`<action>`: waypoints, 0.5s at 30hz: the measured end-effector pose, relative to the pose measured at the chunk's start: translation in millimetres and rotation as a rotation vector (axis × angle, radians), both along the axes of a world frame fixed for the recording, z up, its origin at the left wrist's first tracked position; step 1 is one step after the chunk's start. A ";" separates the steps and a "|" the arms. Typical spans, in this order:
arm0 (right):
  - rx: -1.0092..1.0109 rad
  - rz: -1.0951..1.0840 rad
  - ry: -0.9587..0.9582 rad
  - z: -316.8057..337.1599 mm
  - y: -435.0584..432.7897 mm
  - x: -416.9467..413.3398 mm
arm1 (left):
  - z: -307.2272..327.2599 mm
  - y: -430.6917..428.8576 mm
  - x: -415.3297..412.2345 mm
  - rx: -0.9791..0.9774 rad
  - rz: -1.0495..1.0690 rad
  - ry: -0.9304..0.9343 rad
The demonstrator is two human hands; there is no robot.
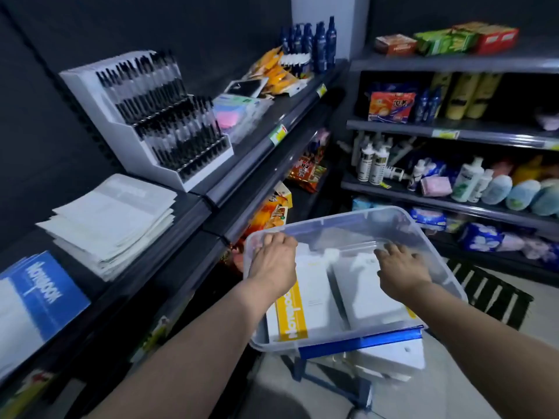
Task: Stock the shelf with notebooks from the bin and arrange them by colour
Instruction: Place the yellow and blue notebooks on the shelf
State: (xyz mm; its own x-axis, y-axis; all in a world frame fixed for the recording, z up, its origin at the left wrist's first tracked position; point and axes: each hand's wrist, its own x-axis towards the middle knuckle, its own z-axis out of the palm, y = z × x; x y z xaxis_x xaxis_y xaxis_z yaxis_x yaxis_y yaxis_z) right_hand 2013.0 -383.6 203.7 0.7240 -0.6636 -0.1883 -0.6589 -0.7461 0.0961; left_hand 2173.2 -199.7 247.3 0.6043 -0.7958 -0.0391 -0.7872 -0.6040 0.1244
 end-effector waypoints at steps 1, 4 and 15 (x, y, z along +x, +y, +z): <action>0.023 -0.010 0.021 -7.2 -11.7 -2.7 | -9.9 -11.7 -1.2 0.035 0.006 0.029; 0.100 0.000 0.085 -31.7 -36.6 -8.2 | -35.3 -37.0 -7.1 0.119 0.041 0.101; 0.463 -0.168 0.184 -92.9 -58.8 -6.9 | -73.6 -78.0 -19.4 0.216 0.089 0.247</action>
